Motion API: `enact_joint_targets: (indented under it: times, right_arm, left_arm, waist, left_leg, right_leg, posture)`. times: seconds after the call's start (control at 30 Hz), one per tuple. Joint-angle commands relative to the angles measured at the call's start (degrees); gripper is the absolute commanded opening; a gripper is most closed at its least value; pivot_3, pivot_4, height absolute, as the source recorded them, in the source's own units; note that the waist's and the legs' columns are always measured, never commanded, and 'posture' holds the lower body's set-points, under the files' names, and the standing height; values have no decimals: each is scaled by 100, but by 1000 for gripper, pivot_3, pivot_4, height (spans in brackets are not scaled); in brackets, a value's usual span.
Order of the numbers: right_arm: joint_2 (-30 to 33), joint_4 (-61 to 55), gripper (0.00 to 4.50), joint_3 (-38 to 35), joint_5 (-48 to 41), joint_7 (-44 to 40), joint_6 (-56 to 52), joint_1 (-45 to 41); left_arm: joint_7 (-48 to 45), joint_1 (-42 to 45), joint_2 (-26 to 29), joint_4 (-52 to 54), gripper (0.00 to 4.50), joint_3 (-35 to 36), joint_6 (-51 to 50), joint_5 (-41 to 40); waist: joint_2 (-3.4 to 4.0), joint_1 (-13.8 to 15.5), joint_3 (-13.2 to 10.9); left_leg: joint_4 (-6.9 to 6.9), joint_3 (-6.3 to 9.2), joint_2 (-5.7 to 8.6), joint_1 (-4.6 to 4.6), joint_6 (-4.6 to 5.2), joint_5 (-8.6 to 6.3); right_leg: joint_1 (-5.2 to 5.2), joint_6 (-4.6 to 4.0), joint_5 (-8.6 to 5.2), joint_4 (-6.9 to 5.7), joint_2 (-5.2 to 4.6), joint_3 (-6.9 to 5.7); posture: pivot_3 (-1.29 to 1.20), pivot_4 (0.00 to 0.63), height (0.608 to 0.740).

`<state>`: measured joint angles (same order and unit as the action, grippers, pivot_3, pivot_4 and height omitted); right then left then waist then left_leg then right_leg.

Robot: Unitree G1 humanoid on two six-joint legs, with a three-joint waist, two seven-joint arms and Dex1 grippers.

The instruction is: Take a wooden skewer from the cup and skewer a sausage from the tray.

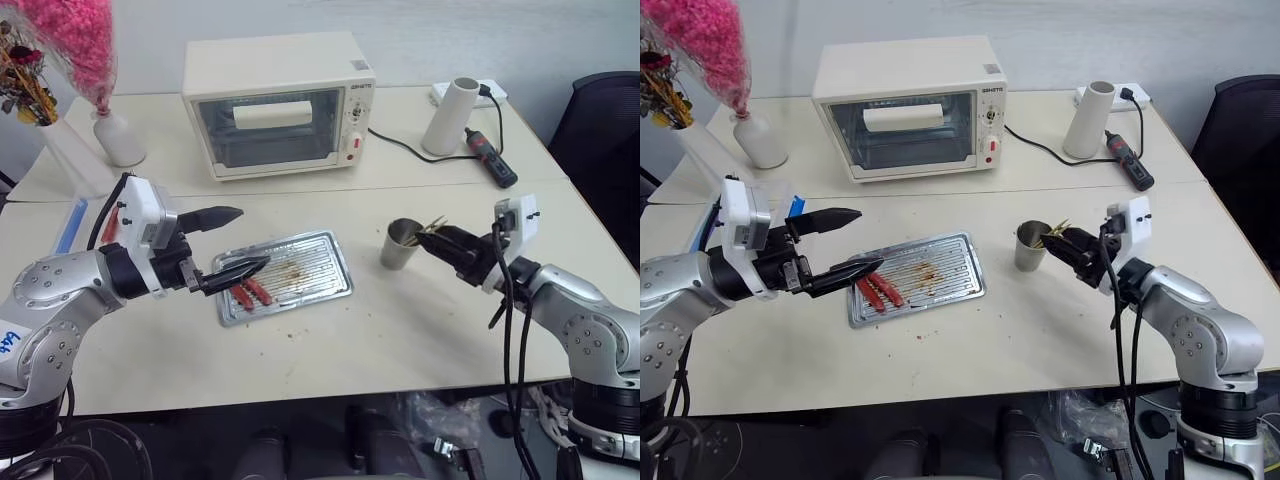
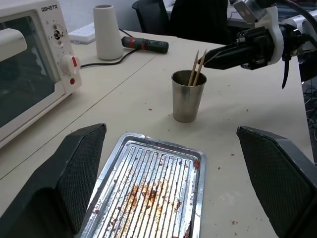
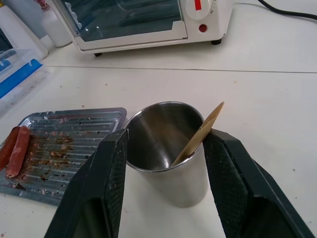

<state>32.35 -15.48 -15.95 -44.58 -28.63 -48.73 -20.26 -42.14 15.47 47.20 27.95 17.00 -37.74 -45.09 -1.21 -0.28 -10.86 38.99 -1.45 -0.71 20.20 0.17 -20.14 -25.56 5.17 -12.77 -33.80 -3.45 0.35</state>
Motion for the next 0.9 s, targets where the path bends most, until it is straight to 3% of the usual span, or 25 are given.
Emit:
enact_joint_targets:
  times: [0.03, 0.07, 0.17, 0.33, 0.9]
  right_arm:
    - [-14, -130, 2388, -51, -106, -84, 96, -111]
    - [-15, -150, 2388, -61, -118, -89, 85, -106]
    - [-28, -195, 1817, -92, -182, -128, 70, -82]
    - [-24, -225, 143, -74, -221, -132, 76, -79]
    - [85, -166, 63, -96, -343, -96, -90, -550]
  left_arm:
    - [-15, 74, 24, 29, 4500, 143, 103, 3]
    - [-13, 72, 25, 29, 4500, 146, 103, 5]
    - [-12, 74, 25, 23, 4500, 146, 113, 19]
    - [-18, 131, 23, -30, 4500, 123, 133, 54]
    - [-75, 334, -11, -205, 4500, -34, 222, 181]
  waist:
    - [0, 0, 0]
    - [0, 2, 0]
    - [0, 2, 0]
    - [0, 2, 0]
    - [0, -6, 0]
  left_leg:
    - [0, 0, 0, 0, 0, 0]
    - [0, 0, 0, 0, 0, 0]
    - [0, 1, 0, 0, 0, 0]
    - [0, 1, 0, 0, 0, 0]
    - [0, 0, 0, -1, 0, 0]
  right_leg:
    - [0, 0, 0, 0, 0, 0]
    - [0, 0, 0, 0, 0, 0]
    - [0, 0, 0, 0, 0, -1]
    - [0, 0, 0, 0, 0, -1]
    - [0, 0, 0, 0, -2, 0]
  posture:
    - [0, 150, 740]
    - [0, 150, 740]
    - [0, 150, 740]
    - [0, 150, 740]
    - [0, 150, 740]
